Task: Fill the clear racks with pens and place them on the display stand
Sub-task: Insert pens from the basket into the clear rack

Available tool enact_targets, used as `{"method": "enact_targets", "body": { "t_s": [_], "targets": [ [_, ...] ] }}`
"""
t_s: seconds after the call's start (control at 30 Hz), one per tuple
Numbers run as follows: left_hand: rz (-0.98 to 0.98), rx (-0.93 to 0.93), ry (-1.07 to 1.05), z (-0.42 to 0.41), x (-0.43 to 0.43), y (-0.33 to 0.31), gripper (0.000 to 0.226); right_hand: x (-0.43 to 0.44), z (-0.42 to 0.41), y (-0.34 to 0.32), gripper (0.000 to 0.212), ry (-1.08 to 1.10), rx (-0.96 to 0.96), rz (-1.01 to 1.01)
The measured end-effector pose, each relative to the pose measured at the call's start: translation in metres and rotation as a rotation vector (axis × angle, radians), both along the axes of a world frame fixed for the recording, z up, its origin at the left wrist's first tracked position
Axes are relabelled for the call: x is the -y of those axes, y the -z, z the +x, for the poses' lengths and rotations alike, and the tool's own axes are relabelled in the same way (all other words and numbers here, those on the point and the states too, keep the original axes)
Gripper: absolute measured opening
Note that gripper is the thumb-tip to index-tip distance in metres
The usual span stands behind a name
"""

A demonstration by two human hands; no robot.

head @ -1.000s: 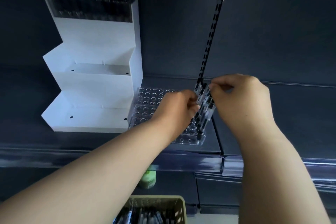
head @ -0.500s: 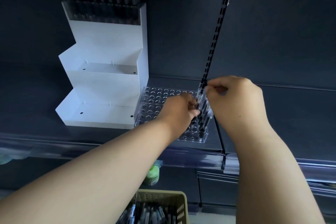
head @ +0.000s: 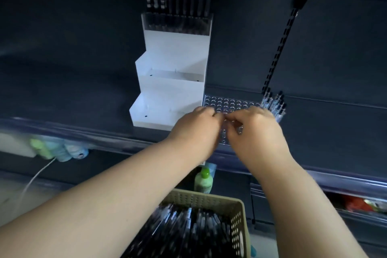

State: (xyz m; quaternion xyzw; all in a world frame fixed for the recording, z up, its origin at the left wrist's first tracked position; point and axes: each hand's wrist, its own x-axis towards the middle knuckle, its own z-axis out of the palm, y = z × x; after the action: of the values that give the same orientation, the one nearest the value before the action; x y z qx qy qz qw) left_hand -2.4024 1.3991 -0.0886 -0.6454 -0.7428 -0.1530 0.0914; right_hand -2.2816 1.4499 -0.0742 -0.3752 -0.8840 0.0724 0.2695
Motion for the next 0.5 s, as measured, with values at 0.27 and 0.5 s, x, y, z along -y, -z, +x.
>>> {"method": "enact_targets", "body": {
  "t_s": [0.27, 0.5],
  "targets": [
    [-0.149, 0.024, -0.08, -0.024, 0.093, 0.037, 0.033, 0.056, 0.011, 0.051, 0.023, -0.058, 0.189, -0.209],
    [-0.398, 0.329, -0.282, -0.04, 0.147, 0.083, 0.029, 0.097, 0.024, 0.101, 0.02, 0.071, 0.396, -0.489]
  ]
}}
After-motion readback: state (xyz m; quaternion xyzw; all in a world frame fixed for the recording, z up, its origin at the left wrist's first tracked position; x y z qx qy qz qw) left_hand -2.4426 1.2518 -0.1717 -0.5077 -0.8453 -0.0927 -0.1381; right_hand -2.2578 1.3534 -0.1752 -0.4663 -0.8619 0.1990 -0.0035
